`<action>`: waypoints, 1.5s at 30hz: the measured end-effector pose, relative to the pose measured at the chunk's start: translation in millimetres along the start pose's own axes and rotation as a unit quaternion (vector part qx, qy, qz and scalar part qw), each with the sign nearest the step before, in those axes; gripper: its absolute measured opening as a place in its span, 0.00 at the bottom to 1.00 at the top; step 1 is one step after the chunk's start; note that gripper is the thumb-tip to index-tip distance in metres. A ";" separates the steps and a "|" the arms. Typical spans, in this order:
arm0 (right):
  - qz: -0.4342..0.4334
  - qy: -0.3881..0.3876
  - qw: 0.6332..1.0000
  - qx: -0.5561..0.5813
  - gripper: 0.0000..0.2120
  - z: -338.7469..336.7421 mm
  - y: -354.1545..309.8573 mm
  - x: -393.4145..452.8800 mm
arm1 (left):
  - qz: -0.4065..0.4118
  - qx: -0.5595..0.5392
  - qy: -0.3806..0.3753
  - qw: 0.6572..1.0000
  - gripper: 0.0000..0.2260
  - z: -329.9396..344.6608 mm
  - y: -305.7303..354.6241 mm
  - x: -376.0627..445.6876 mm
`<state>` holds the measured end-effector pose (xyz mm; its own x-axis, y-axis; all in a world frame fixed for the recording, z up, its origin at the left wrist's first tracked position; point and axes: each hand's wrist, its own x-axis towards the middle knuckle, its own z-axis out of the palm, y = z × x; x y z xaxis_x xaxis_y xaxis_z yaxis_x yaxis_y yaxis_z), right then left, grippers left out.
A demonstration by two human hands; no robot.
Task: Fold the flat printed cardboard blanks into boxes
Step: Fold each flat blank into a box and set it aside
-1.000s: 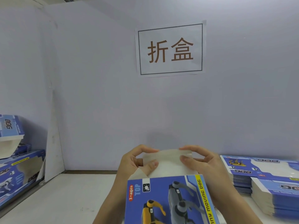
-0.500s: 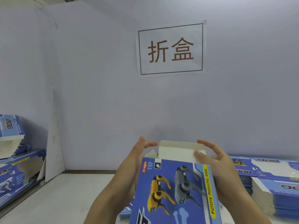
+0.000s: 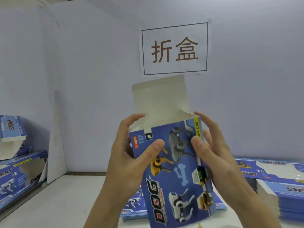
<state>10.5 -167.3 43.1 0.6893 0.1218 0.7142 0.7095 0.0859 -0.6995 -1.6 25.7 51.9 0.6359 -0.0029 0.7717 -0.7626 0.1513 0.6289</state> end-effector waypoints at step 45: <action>0.126 0.029 0.975 0.182 0.34 -4.5 35.6 -1.2 | -0.115 -0.047 0.076 0.989 0.19 25.6 -38.0 -12.7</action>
<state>35.6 -168.8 17.5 0.8496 0.1302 0.5111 0.4246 0.4061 -0.8092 16.3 -5.3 20.6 0.8068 0.1003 0.5822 -0.5864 0.2561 0.7685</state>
